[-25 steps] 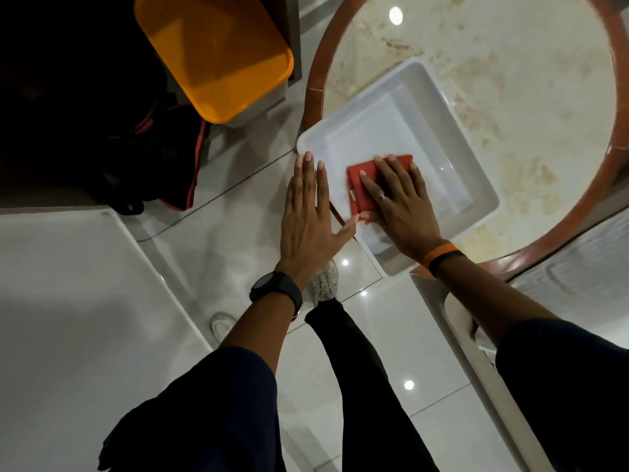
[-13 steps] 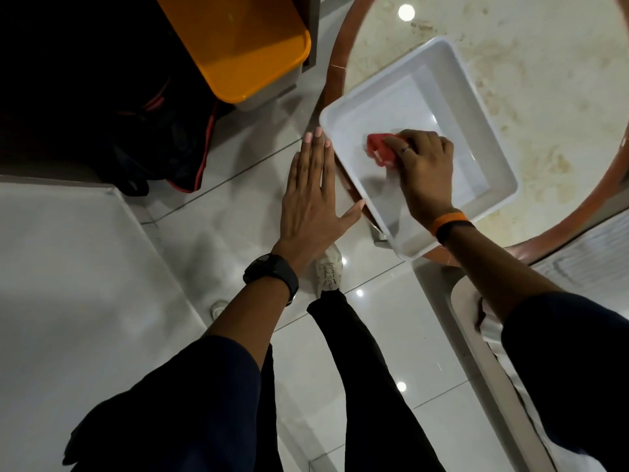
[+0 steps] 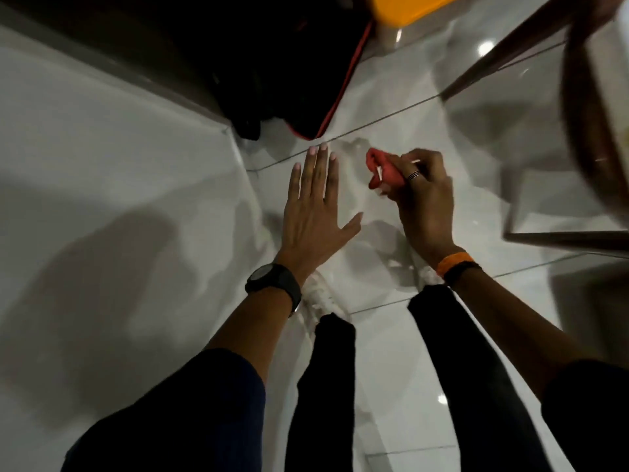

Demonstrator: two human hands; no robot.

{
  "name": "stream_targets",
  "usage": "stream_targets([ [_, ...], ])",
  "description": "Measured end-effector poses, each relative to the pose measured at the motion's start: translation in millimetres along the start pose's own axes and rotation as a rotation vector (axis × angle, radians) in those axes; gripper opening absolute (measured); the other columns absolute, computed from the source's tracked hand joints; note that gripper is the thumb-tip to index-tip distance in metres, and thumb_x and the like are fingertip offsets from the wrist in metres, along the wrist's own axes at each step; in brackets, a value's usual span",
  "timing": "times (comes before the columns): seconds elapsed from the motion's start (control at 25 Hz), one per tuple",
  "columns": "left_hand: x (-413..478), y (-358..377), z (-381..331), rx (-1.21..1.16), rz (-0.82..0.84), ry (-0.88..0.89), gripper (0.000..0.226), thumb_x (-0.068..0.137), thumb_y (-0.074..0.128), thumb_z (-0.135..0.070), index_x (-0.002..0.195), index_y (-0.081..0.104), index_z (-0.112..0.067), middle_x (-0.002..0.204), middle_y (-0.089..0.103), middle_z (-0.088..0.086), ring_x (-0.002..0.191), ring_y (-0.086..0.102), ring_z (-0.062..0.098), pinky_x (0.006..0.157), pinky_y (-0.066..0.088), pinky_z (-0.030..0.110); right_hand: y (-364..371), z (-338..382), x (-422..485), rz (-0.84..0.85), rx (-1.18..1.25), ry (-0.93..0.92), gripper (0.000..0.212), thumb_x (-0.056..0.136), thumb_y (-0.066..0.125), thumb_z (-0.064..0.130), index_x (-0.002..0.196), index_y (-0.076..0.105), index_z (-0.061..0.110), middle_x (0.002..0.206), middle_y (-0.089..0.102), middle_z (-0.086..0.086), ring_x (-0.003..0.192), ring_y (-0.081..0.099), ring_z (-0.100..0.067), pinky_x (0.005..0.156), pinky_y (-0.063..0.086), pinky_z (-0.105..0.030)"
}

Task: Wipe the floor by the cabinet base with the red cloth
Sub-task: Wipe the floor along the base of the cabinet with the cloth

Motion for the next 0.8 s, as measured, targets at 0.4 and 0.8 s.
stream_targets([
  [0.4, -38.9, 234.6, 175.4, 0.597, 0.718, -0.012, 0.106, 0.101, 0.032, -0.074, 0.166, -0.004, 0.002, 0.173, -0.006, 0.023, 0.163, -0.004, 0.035, 0.132, -0.003, 0.052, 391.6, -88.6, -85.4, 0.536, 0.33, 0.516, 0.04, 0.096, 0.069, 0.02, 0.136, 0.065, 0.016, 0.123, 0.07, -0.011, 0.108, 0.066, -0.022, 0.08, 0.046, -0.015],
  [0.8, 36.4, 263.1, 200.6, 0.816, 0.877, -0.017, 0.11, 0.096, 0.029, -0.082, 0.167, 0.0, -0.002, 0.173, -0.002, 0.023, 0.163, -0.004, 0.036, 0.131, -0.007, 0.053, 516.5, -41.1, -26.3, 0.714, 0.669, 0.614, 0.064, 0.108, 0.025, 0.053, 0.162, 0.027, 0.019, 0.17, 0.03, -0.012, 0.156, 0.028, -0.034, 0.131, 0.013, -0.057],
])
Point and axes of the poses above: each hand's wrist, its own x-axis towards the middle knuckle, its own y-axis out of the palm, z = x × y, the point moved 4 cm from there along x, towards the middle knuckle
